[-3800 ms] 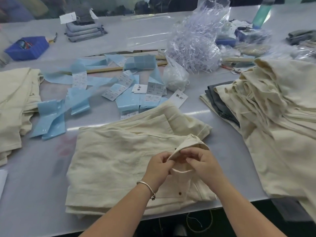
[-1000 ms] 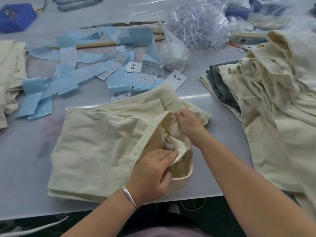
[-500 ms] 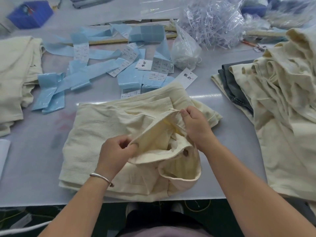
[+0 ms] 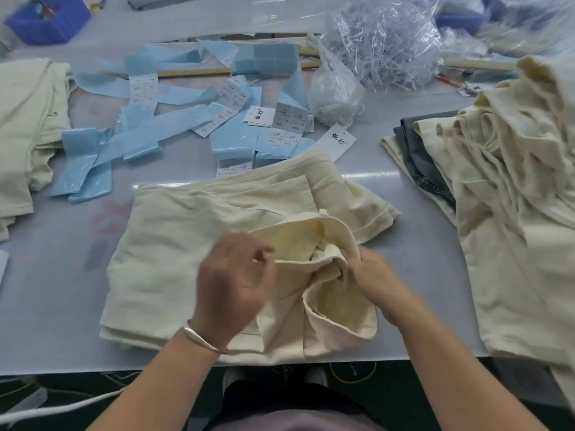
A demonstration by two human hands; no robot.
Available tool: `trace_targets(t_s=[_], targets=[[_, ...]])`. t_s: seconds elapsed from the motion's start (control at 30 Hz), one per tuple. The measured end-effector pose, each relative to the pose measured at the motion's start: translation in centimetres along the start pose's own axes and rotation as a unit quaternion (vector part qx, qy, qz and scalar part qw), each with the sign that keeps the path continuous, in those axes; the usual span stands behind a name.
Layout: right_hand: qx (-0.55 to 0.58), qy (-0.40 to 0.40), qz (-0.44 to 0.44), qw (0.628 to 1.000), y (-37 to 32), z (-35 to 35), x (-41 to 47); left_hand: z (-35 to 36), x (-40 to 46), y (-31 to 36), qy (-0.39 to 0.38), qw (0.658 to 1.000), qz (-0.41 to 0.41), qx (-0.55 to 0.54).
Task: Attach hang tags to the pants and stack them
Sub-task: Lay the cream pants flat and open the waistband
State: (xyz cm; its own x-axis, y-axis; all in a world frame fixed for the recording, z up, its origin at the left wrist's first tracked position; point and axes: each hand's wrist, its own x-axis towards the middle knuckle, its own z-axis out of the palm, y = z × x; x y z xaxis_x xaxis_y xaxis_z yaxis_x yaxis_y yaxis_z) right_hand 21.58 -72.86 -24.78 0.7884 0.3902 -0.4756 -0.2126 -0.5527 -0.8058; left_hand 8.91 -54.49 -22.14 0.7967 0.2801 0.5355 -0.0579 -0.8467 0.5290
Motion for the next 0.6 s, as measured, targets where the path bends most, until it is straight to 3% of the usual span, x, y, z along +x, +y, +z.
trace_targets(t_s=[0.07, 0.13, 0.23, 0.4, 0.47, 0.5, 0.57, 0.6], targets=[[0.053, -0.041, 0.054, 0.996, 0.8, 0.6, -1.1, 0.9, -0.1, 2.4, -0.174, 0.982, -0.056, -0.054], [0.076, -0.077, 0.039, 0.993, 1.5, 0.6, -1.6, 2.3, -0.3, 3.5, -0.295, 0.946, -0.129, 0.032], [0.112, -0.18, 0.009, 0.977, 1.7, -0.5, -2.6, 3.7, -0.4, 3.0, -0.379, 0.896, -0.222, 0.063], [0.074, -0.269, 0.052, 0.959, 3.0, -2.3, -3.9, 3.4, -1.6, 1.9, -0.416, 0.791, -0.384, -0.232], [0.072, -0.227, 0.047, 0.97, 3.3, -1.8, -4.5, 2.9, -2.1, 1.8, -0.406, 0.742, -0.405, -0.347], [0.053, -0.163, 0.024, 0.985, 3.3, -1.3, -4.9, 2.7, -2.5, 1.7, -0.394, 0.728, -0.411, -0.382], [-0.062, 0.053, -0.114, 0.99, 2.9, -0.1, -5.8, 2.5, -3.3, 1.6, -0.35, 0.711, -0.428, -0.434], [-0.13, 0.139, -0.217, 0.958, 2.8, 0.3, -6.2, 2.5, -3.8, 1.6, -0.326, 0.7, -0.438, -0.46]])
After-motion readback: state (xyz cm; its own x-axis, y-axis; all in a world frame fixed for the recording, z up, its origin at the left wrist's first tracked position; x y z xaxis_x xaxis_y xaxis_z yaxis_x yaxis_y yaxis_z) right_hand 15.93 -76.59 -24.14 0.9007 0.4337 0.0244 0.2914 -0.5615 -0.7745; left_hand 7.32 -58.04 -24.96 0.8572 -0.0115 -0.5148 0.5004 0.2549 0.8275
